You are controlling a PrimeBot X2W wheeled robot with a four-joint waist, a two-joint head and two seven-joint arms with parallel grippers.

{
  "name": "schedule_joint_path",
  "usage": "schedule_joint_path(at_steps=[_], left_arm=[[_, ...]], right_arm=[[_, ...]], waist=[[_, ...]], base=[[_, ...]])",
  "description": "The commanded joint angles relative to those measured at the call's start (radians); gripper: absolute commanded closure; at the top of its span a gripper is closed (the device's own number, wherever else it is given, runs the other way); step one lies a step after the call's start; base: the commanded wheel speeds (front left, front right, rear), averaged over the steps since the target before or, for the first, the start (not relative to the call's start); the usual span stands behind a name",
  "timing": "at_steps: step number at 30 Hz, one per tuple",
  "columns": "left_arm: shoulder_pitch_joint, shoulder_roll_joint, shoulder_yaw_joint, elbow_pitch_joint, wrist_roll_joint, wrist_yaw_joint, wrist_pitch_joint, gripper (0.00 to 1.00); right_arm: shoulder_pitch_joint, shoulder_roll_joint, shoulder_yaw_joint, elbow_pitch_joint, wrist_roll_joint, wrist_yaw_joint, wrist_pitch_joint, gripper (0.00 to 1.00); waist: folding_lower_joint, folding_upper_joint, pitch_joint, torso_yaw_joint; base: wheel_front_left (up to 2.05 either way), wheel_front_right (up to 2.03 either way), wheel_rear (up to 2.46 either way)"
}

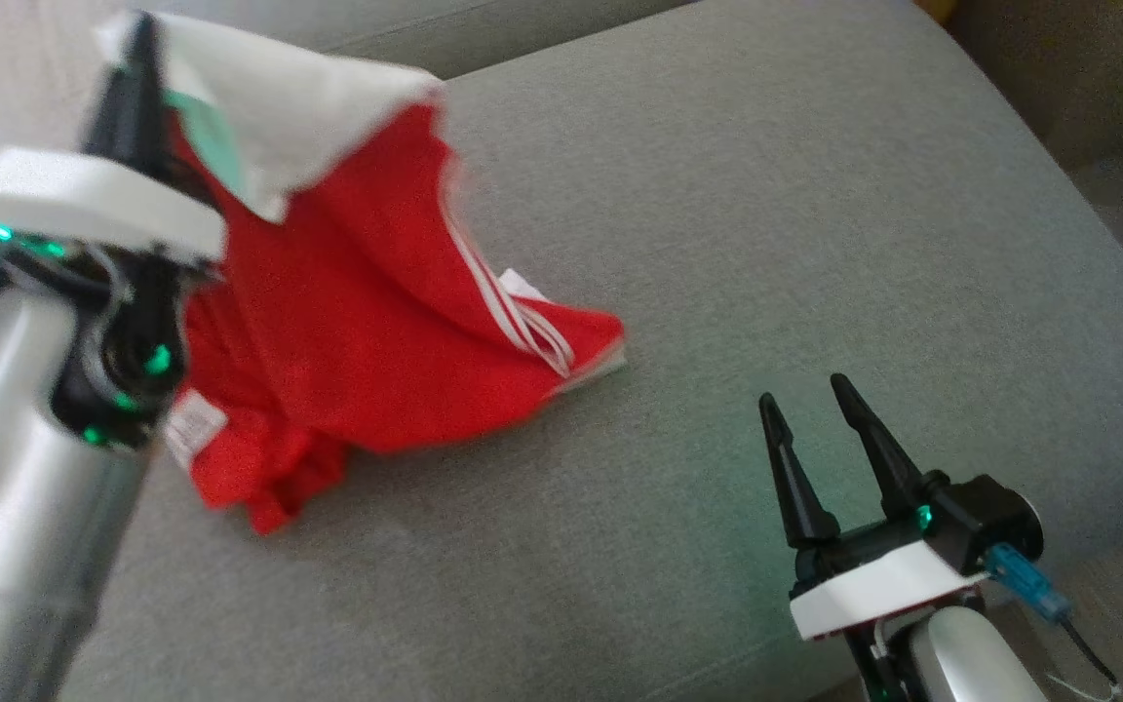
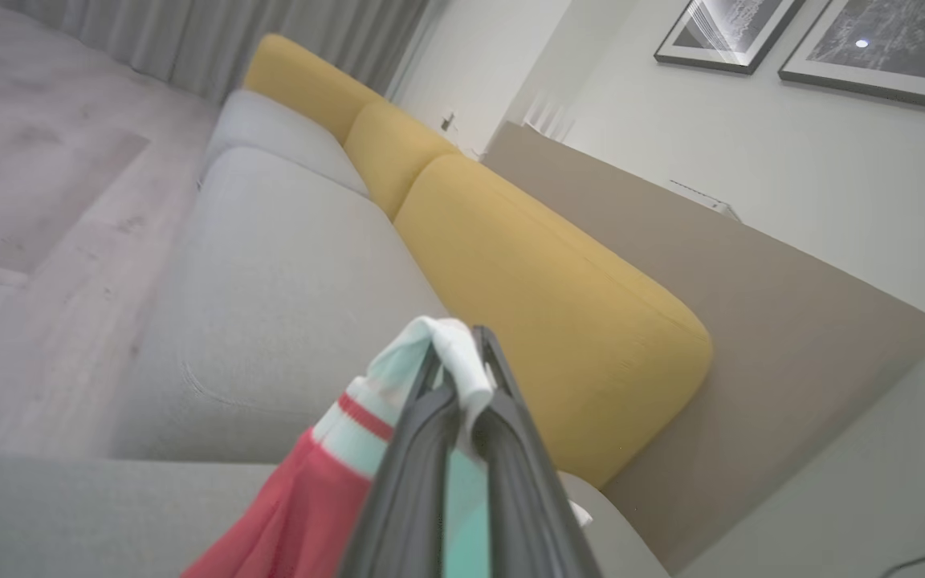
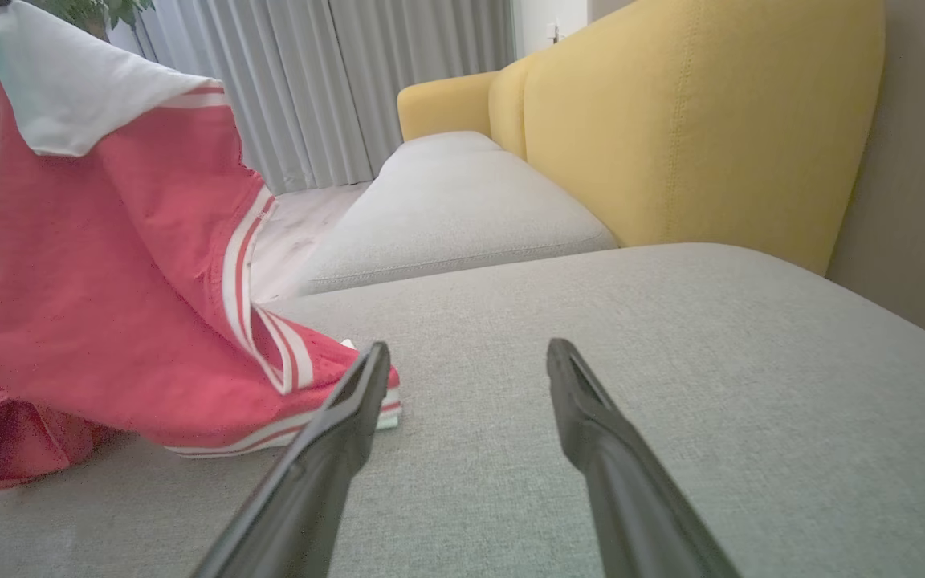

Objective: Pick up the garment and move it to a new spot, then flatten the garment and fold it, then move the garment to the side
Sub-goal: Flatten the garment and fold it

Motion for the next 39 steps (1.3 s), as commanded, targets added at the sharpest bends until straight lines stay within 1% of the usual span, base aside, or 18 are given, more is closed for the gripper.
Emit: schedule_joint_path(at_steps=[1, 4, 7, 10, 13, 17, 21, 22, 27, 29, 32, 36, 37, 38, 39], left_arm=[[-0.087, 0.052, 0.056, 0.010, 0.035, 0.012, -0.022, 1.00], [-0.138, 0.053, 0.051, 0.107, 0.076, 0.012, -0.054, 1.00], [-0.168, 0.032, 0.029, 0.157, 0.090, -0.009, -0.064, 1.00], [-0.172, -0.002, -0.006, 0.170, 0.102, -0.029, -0.075, 1.00], [-0.146, -0.045, -0.045, 0.149, 0.120, -0.042, -0.106, 1.00], [-0.064, -0.137, -0.117, 0.092, 0.130, -0.040, -0.148, 1.00], [0.008, -0.231, -0.234, 0.067, 0.150, -0.047, -0.153, 1.00], [0.029, -0.272, -0.296, 0.082, 0.164, -0.056, -0.146, 1.00], [0.039, -0.340, -0.391, 0.169, 0.179, -0.074, -0.154, 1.00], [0.038, -0.357, -0.415, 0.199, 0.165, -0.079, -0.165, 1.00], [0.032, -0.368, -0.452, 0.226, 0.132, -0.089, -0.189, 1.00], [0.021, -0.370, -0.534, 0.184, 0.033, -0.126, -0.238, 1.00], [0.019, -0.370, -0.552, 0.177, 0.003, -0.131, -0.251, 1.00], [0.019, -0.370, -0.552, 0.177, 0.003, -0.131, -0.251, 1.00], [0.014, -0.370, -0.569, 0.172, -0.020, -0.135, -0.266, 1.00]], right_arm=[[-0.038, -0.001, 0.024, -0.028, 0.006, -0.001, -0.011, 0.00], [-0.039, -0.001, 0.024, -0.025, 0.004, -0.001, -0.011, 0.00], [-0.038, -0.001, 0.017, -0.025, -0.001, -0.001, -0.011, 0.00], [-0.034, -0.001, 0.011, -0.026, -0.007, -0.001, -0.011, 0.00], [-0.033, -0.001, 0.004, -0.027, -0.010, -0.001, -0.011, 0.00], [-0.032, -0.001, -0.005, -0.033, -0.013, -0.001, -0.011, 0.00], [-0.037, -0.001, -0.005, -0.040, -0.012, -0.001, -0.011, 0.00], [-0.042, -0.001, -0.003, -0.044, -0.010, -0.001, -0.011, 0.00], [-0.060, -0.001, 0.003, -0.043, -0.007, -0.001, -0.011, 0.00], [-0.067, -0.001, 0.005, -0.043, -0.004, -0.001, -0.011, 0.00], [-0.074, 0.000, 0.009, -0.043, 0.003, -0.001, -0.011, 0.00], [-0.077, 0.000, 0.007, -0.043, 0.007, -0.001, -0.011, 0.00], [-0.077, 0.000, 0.005, -0.043, 0.008, -0.001, -0.011, 0.00], [-0.077, 0.000, 0.005, -0.043, 0.008, -0.001, -0.011, 0.00], [-0.078, 0.000, 0.004, -0.043, 0.007, -0.001, -0.011, 0.00]], waist=[[-0.0001, 0.0000, 0.008, -0.027], [-0.0001, 0.0000, 0.008, -0.051], [-0.0001, 0.0000, 0.008, -0.060], [-0.0001, 0.0000, 0.008, -0.059], [-0.0001, 0.0000, 0.008, -0.053], [-0.0001, 0.0000, 0.016, -0.035], [-0.0001, 0.0000, 0.032, -0.022], [-0.0001, 0.0000, 0.041, -0.020], [-0.0001, 0.0000, 0.059, -0.033], [-0.0001, 0.0000, 0.067, -0.045], [-0.0001, 0.0000, 0.079, -0.064], [-0.0001, 0.0000, 0.098, -0.090], [-0.0001, 0.0000, 0.101, -0.095], [-0.0001, 0.0000, 0.101, -0.095], [-0.0001, 0.0000, 0.106, -0.100]], base=[[0.00, 0.00, 0.00], [0.00, 0.00, 0.00], [0.00, 0.00, 0.00], [0.00, 0.00, 0.00], [0.00, 0.00, 0.00], [0.00, 0.00, 0.00], [0.00, 0.00, 0.00], [0.00, 0.00, 0.00], [0.00, 0.00, 0.00], [0.00, 0.00, 0.00], [0.00, 0.00, 0.00], [0.00, 0.00, 0.00], [0.00, 0.00, 0.00], [0.00, 0.00, 0.00], [0.00, 0.00, 0.00]])
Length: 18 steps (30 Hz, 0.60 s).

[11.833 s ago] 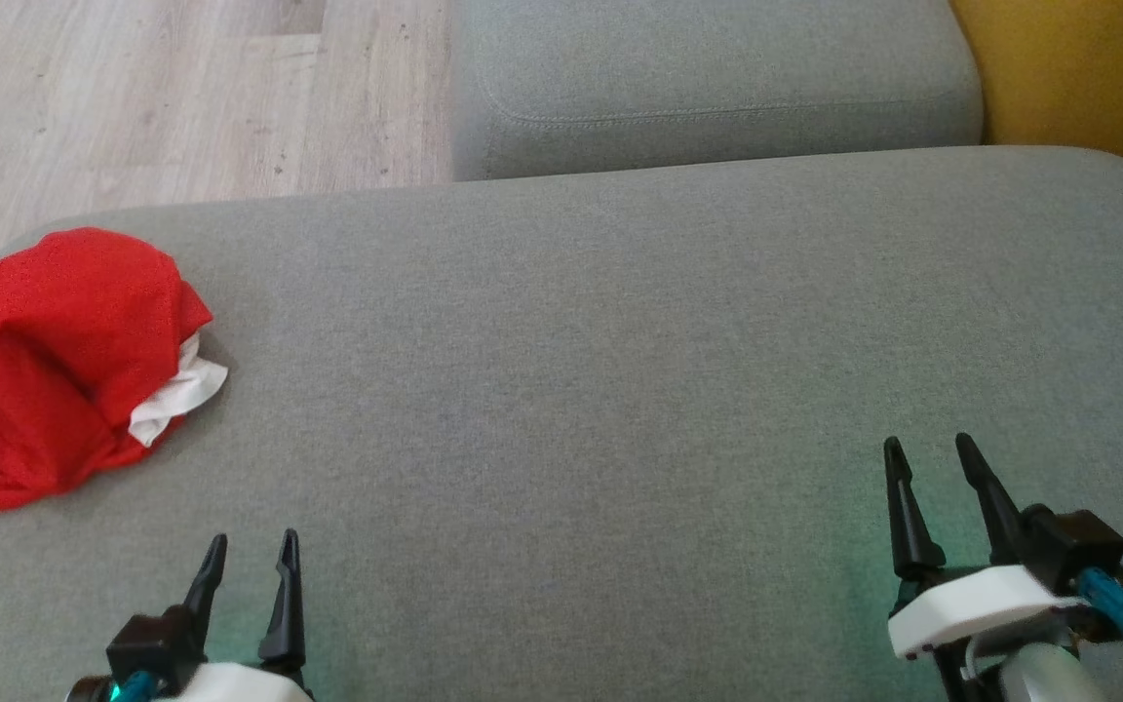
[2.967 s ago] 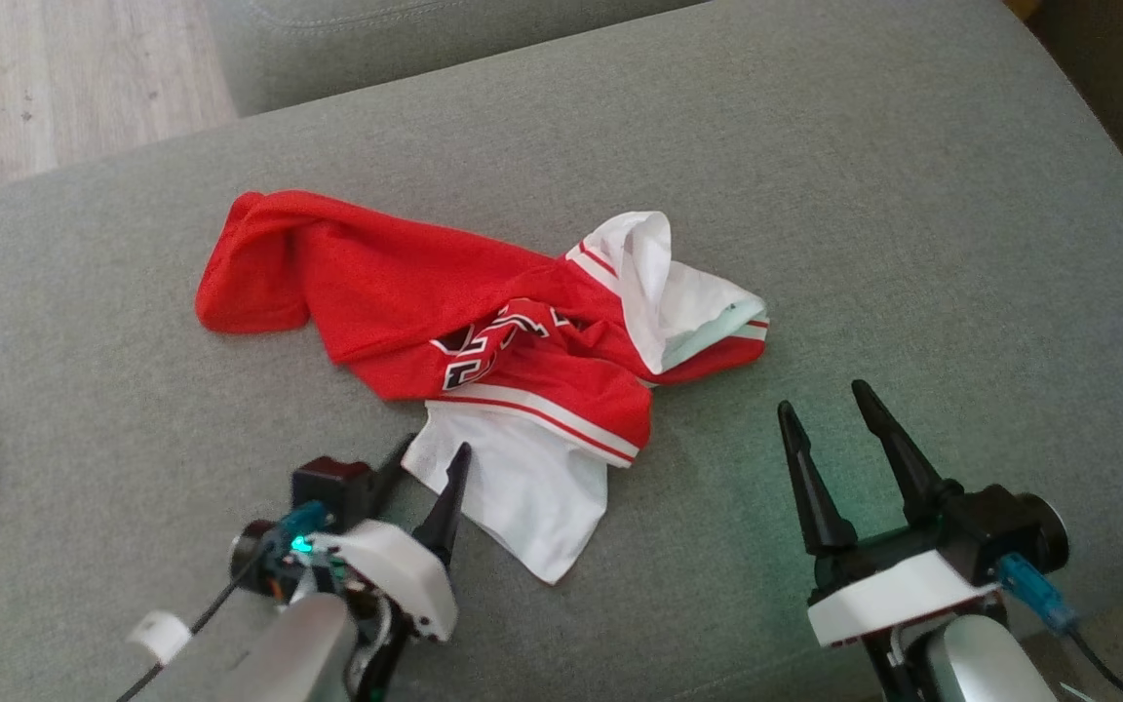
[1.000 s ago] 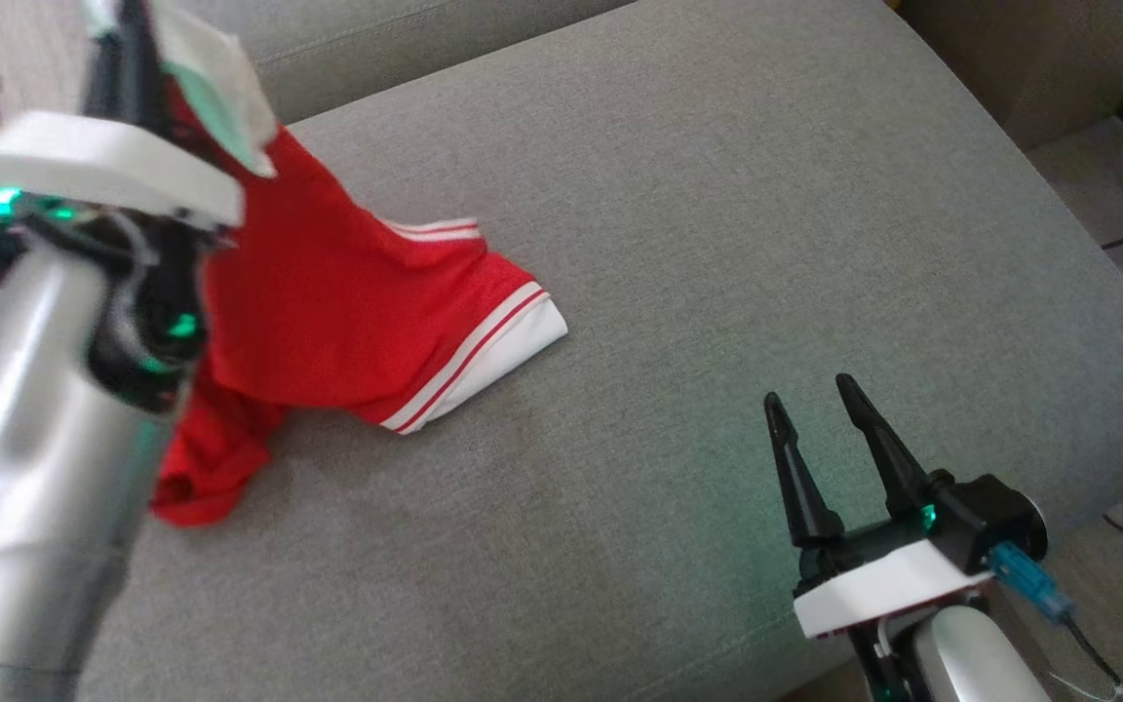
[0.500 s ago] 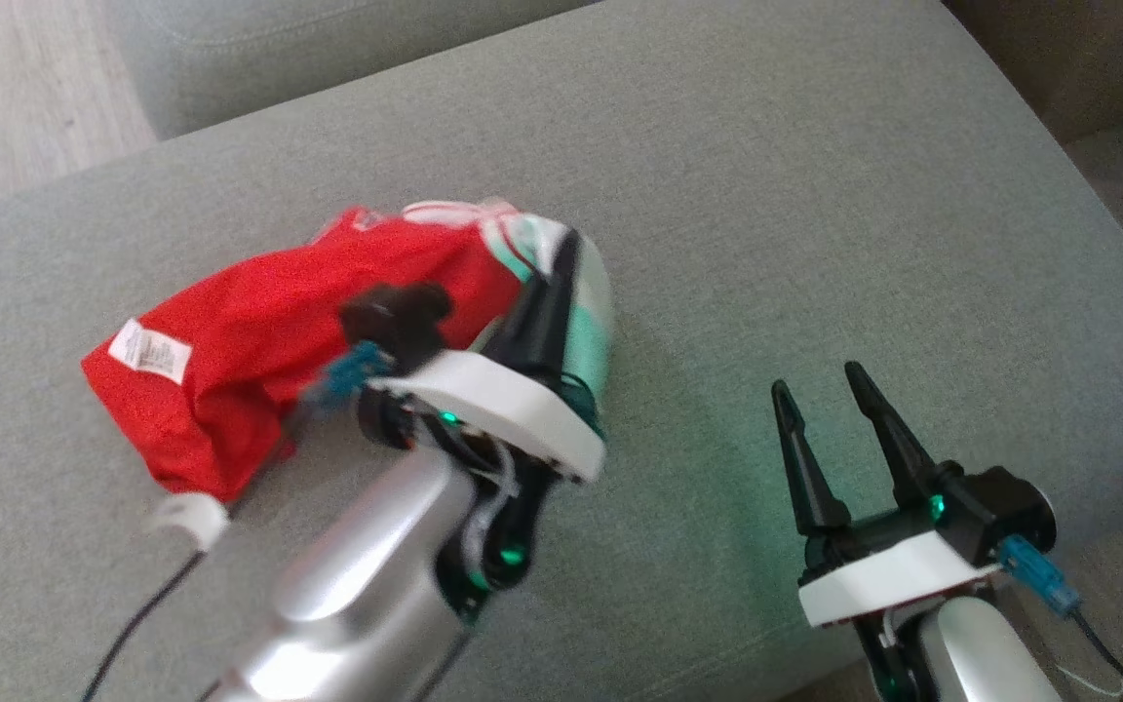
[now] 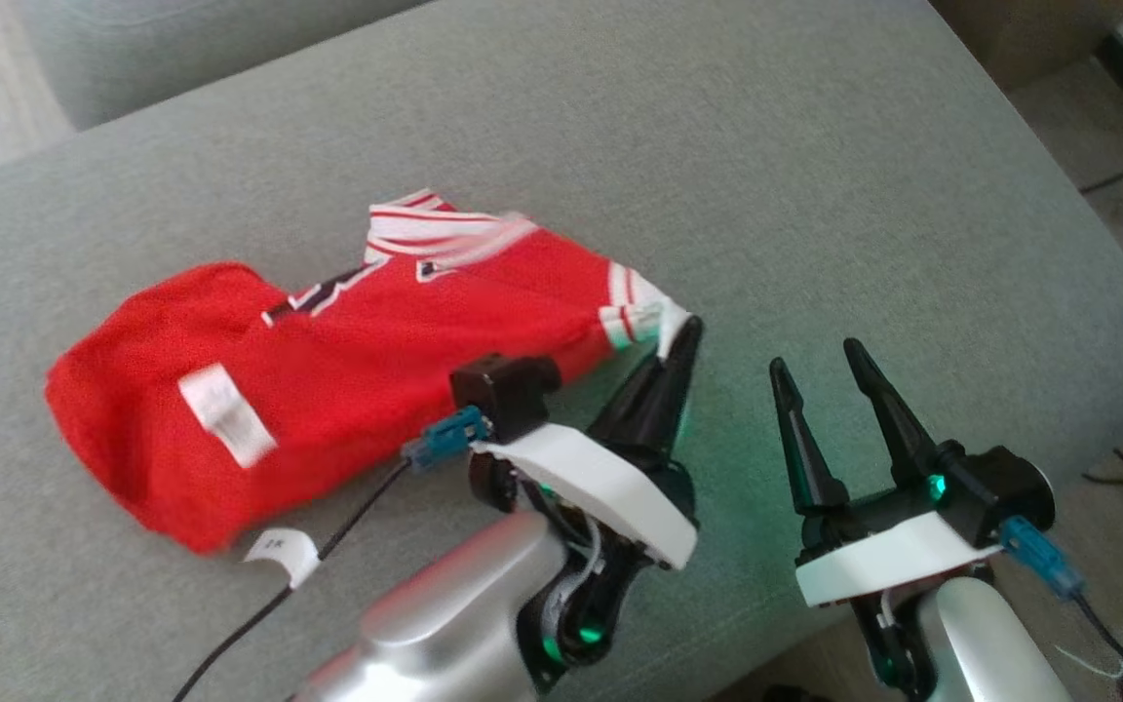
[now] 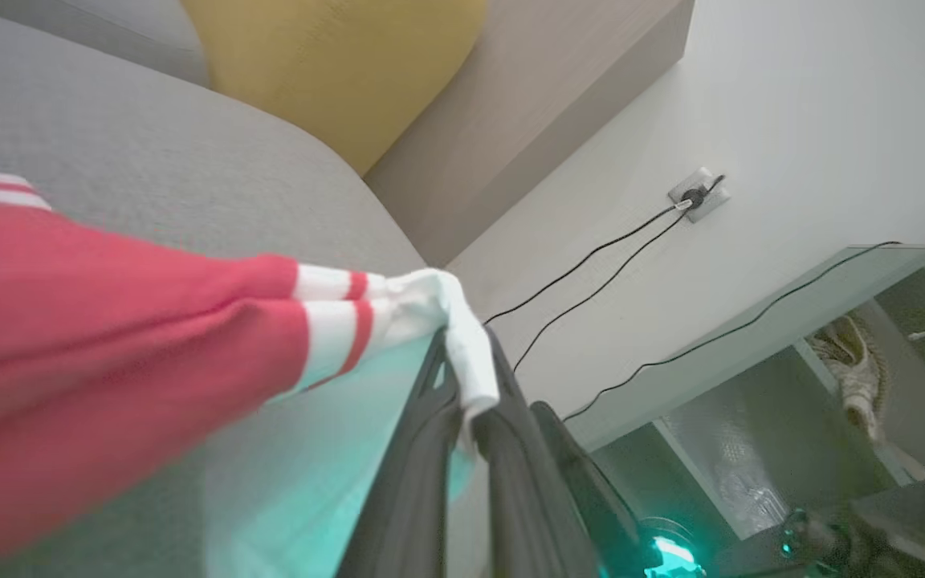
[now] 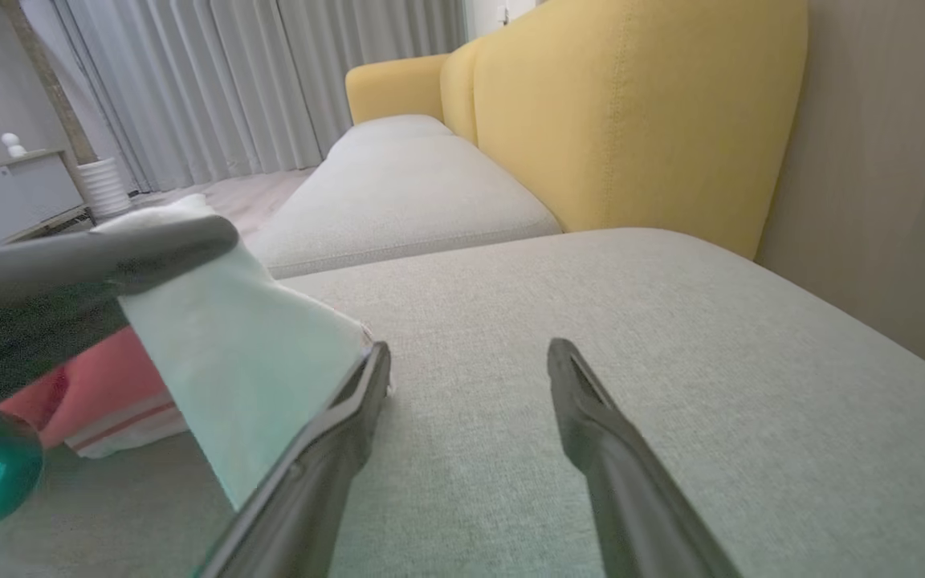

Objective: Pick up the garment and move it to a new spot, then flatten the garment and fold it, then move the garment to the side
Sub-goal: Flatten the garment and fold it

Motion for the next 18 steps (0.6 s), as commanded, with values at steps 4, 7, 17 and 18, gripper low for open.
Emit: schedule_joint_path(at_steps=[4, 7, 17, 18], left_arm=[[-0.077, -0.008, -0.017, -0.035, -0.046, -0.011, -0.051, 1.00], [-0.084, -0.008, -0.064, 0.002, -0.064, -0.003, -0.065, 1.00], [-0.096, -0.008, -0.199, 0.137, -0.109, -0.004, 0.000, 0.00], [-0.098, -0.008, -0.204, 0.144, -0.107, -0.007, 0.004, 0.00]], right_arm=[[-0.042, -0.002, 0.008, -0.039, 0.013, -0.001, -0.011, 0.00], [-0.045, -0.002, 0.003, -0.044, 0.014, -0.001, -0.011, 0.00], [-0.047, -0.002, -0.007, -0.059, -0.011, -0.001, -0.011, 0.00], [-0.045, -0.002, -0.009, -0.059, -0.015, -0.001, -0.011, 0.00]], waist=[[0.0000, 0.0000, 0.026, -0.015], [0.0000, 0.0000, 0.035, -0.017], [0.0000, 0.0000, 0.021, 0.025], [0.0000, 0.0000, 0.016, 0.032]], base=[[0.00, 0.00, 0.00], [0.00, 0.00, 0.00], [0.00, 0.00, 0.00], [0.00, 0.00, 0.00]])
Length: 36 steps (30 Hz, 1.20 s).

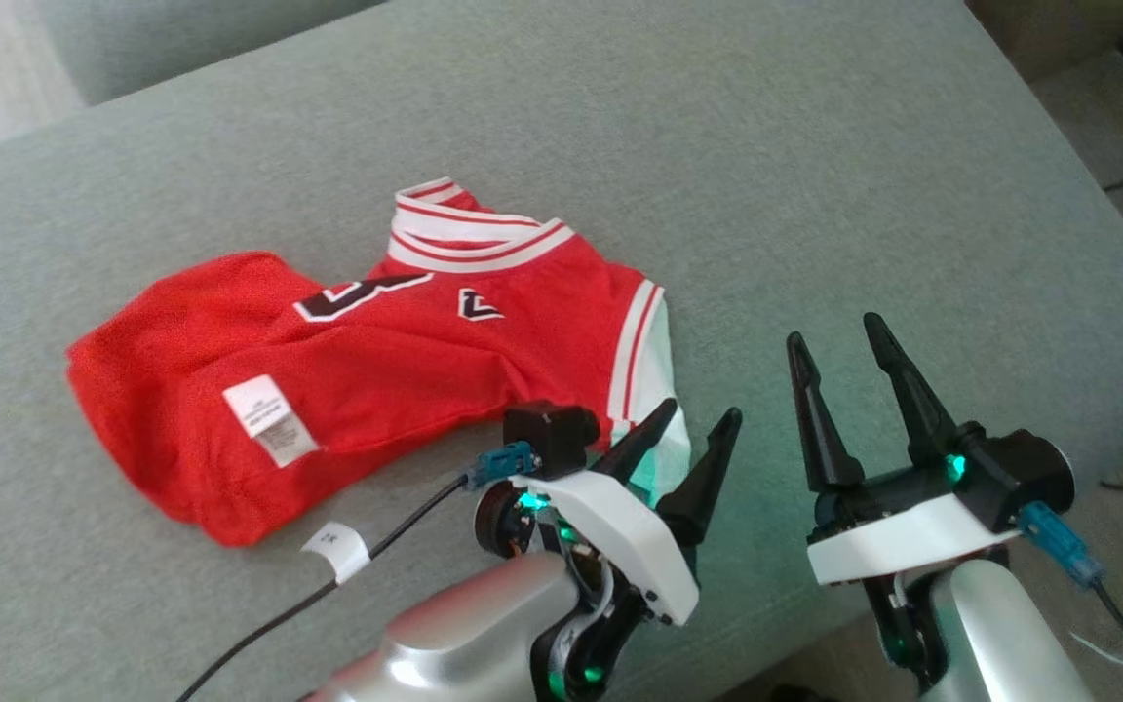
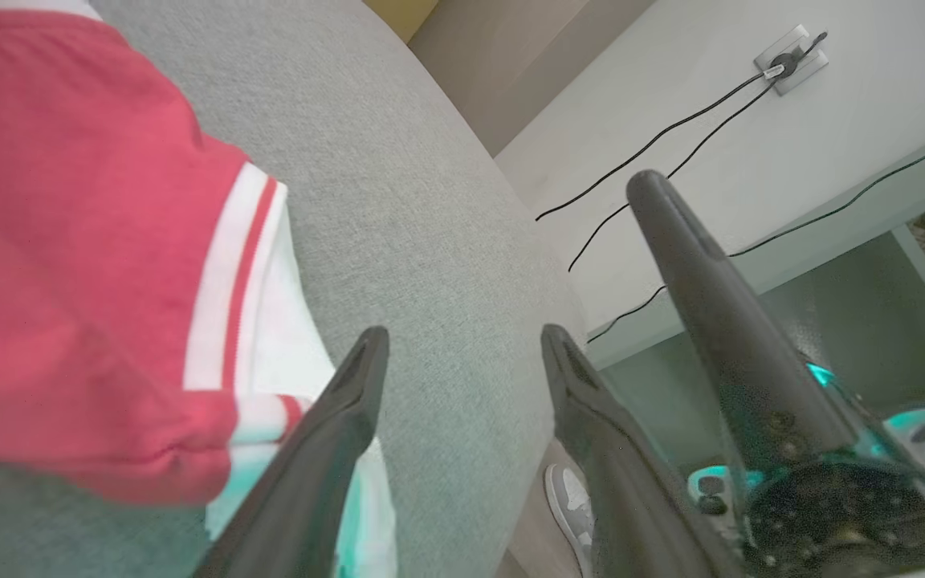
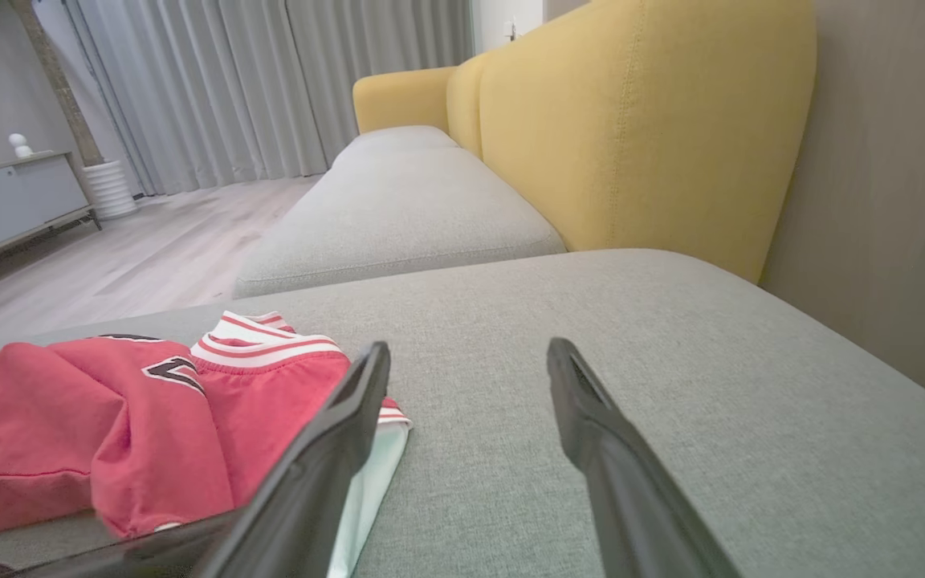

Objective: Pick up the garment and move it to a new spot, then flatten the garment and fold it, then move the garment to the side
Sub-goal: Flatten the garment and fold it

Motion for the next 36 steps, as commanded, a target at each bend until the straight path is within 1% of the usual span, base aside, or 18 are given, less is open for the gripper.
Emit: schedule_joint_path(at_steps=[1, 3, 5, 8, 12, 14, 18, 20, 23, 24, 25, 31, 36], left_arm=[[-0.040, -0.008, 0.009, -0.013, 0.008, -0.009, 0.001, 0.00], [-0.044, 0.004, 0.002, -0.004, 0.028, -0.019, -0.004, 0.00], [-0.044, 0.033, -0.002, -0.002, 0.053, -0.021, -0.019, 0.00], [-0.038, 0.094, 0.004, -0.011, 0.102, -0.002, -0.057, 0.00], [-0.002, 0.180, 0.044, -0.046, 0.178, 0.057, -0.088, 0.00], [0.032, 0.217, 0.081, -0.075, 0.215, 0.091, -0.093, 0.00], [0.121, 0.270, 0.214, -0.152, 0.345, 0.173, -0.094, 0.00], [0.191, 0.275, 0.293, -0.185, 0.387, 0.196, -0.094, 0.00], [0.289, 0.282, 0.390, -0.216, 0.462, 0.212, -0.094, 0.00], [0.324, 0.275, 0.426, -0.225, 0.477, 0.214, -0.094, 0.00], [0.324, 0.275, 0.426, -0.225, 0.477, 0.214, -0.094, 0.00], [0.501, 0.243, 0.609, -0.236, 0.579, 0.204, -0.095, 0.00], [0.593, 0.214, 0.745, -0.255, 0.682, 0.174, -0.095, 0.00]], right_arm=[[-0.025, -0.002, 0.017, -0.032, -0.010, -0.001, -0.011, 0.00], [-0.021, -0.002, 0.014, -0.031, -0.019, -0.001, -0.011, 0.00], [-0.014, -0.002, 0.009, -0.032, -0.029, -0.001, -0.011, 0.00], [0.000, -0.002, 0.000, -0.030, -0.046, -0.001, -0.011, 0.00], [0.024, -0.007, -0.013, -0.028, -0.062, -0.001, -0.011, 0.00], [0.038, -0.013, -0.019, -0.027, -0.066, -0.001, -0.011, 0.00], [0.062, -0.027, -0.039, -0.029, -0.076, -0.001, -0.011, 0.00], [0.073, -0.032, -0.051, -0.026, -0.083, -0.001, -0.011, 0.00], [0.089, -0.036, -0.057, -0.020, -0.089, -0.001, -0.011, 0.00], [0.094, -0.037, -0.060, -0.018, -0.091, -0.001, -0.011, 0.00], [0.094, -0.037, -0.060, -0.018, -0.091, -0.001, -0.011, 0.00], [0.118, -0.036, -0.061, -0.007, -0.097, -0.001, -0.011, 0.00], [0.130, -0.040, -0.061, -0.001, -0.105, -0.001, -0.011, 0.00]], waist=[[0.0000, 0.0000, -0.015, 0.018], [0.0000, 0.0000, -0.027, 0.034], [0.0000, 0.0000, -0.042, 0.051], [0.0000, 0.0000, -0.070, 0.081], [0.0000, 0.0000, -0.109, 0.124], [0.0000, 0.0000, -0.128, 0.147], [0.0000, 0.0000, -0.154, 0.197], [0.0000, 0.0000, -0.165, 0.220], [0.0000, 0.0000, -0.181, 0.246], [0.0000, 0.0000, -0.186, 0.255], [0.0000, 0.0000, -0.186, 0.255], [0.0000, 0.0000, -0.215, 0.282], [0.0000, 0.0000, -0.225, 0.299]], base=[[0.00, 0.00, 0.00], [0.00, 0.00, 0.00], [0.00, 0.00, 0.00], [0.00, 0.00, 0.00], [0.00, 0.00, 0.00], [0.00, 0.00, 0.00], [0.00, 0.00, 0.00], [0.00, 0.00, 0.00], [0.00, 0.00, 0.00], [0.00, 0.00, 0.00], [0.00, 0.00, 0.00], [0.00, 0.00, 0.00], [0.00, 0.00, 0.00]])
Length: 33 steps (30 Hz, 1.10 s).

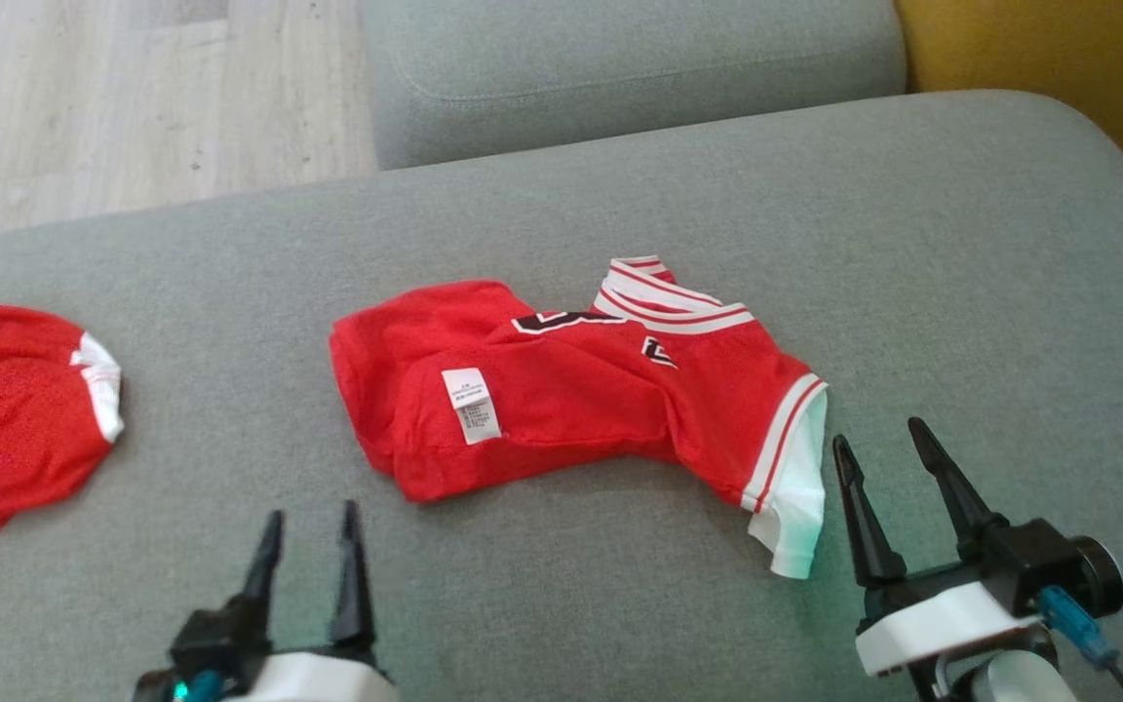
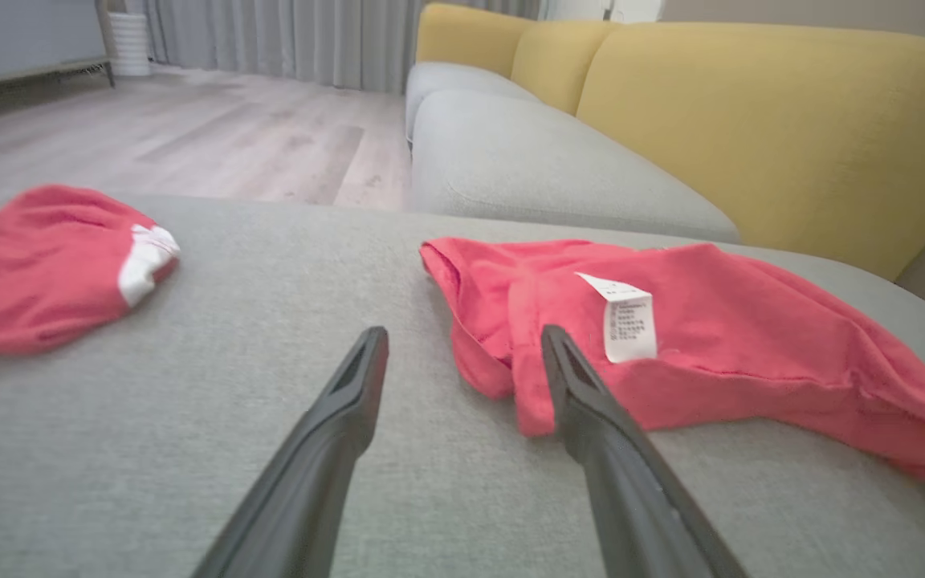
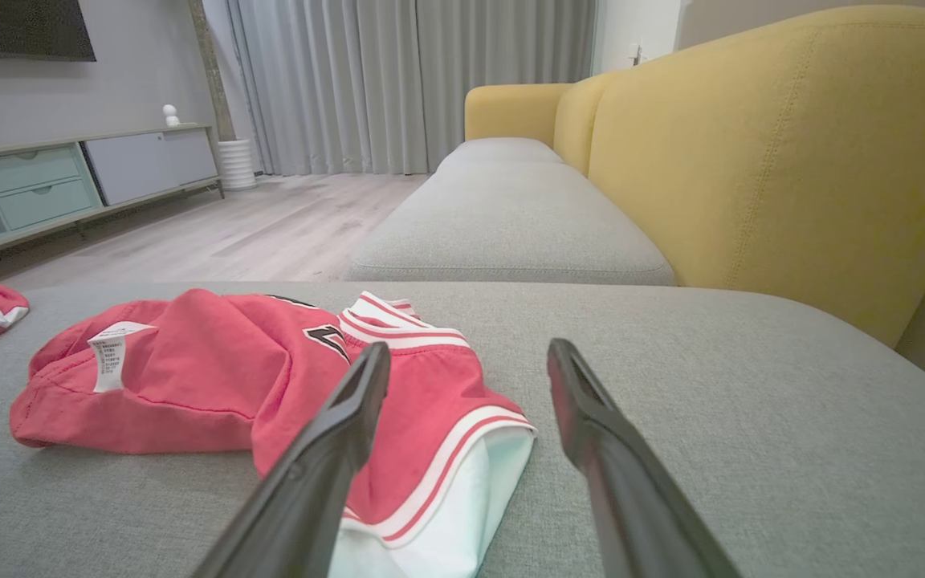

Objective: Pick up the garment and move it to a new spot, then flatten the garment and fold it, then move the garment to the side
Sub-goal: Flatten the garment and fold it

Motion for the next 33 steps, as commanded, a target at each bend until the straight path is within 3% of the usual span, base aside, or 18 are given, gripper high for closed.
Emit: schedule_joint_path(at_steps=[1, 9, 21, 31, 33], left_arm=[[-0.023, 0.000, 0.060, -0.037, 0.017, -0.007, -0.010, 0.00], [0.071, -0.064, 0.236, -0.055, 0.153, -0.102, -0.010, 0.00], [0.104, -0.158, 0.377, -0.023, 0.268, -0.217, -0.010, 0.00], [0.083, -0.186, 0.396, 0.008, 0.307, -0.281, -0.010, 0.00], [0.038, -0.193, 0.352, 0.045, 0.311, -0.324, -0.010, 0.00]], right_arm=[[-0.019, -0.013, 0.018, -0.027, -0.006, -0.001, -0.011, 0.00], [-0.006, -0.011, 0.012, -0.010, -0.011, -0.001, -0.011, 0.00], [-0.009, -0.005, 0.016, -0.003, -0.003, -0.001, -0.011, 0.00], [-0.017, -0.007, 0.018, 0.001, 0.000, -0.001, -0.011, 0.00], [-0.026, -0.006, 0.022, 0.002, 0.001, -0.001, -0.011, 0.00]], waist=[[0.0000, 0.0000, -0.003, 0.004], [0.0000, 0.0000, -0.018, 0.017], [0.0000, 0.0000, -0.021, 0.014], [0.0000, 0.0000, -0.019, 0.011], [0.0000, 0.0000, -0.015, 0.006]], base=[[0.00, 0.00, 0.00], [0.00, 0.00, 0.00], [0.00, 0.00, 0.00], [0.00, 0.00, 0.00], [0.00, 0.00, 0.00]])
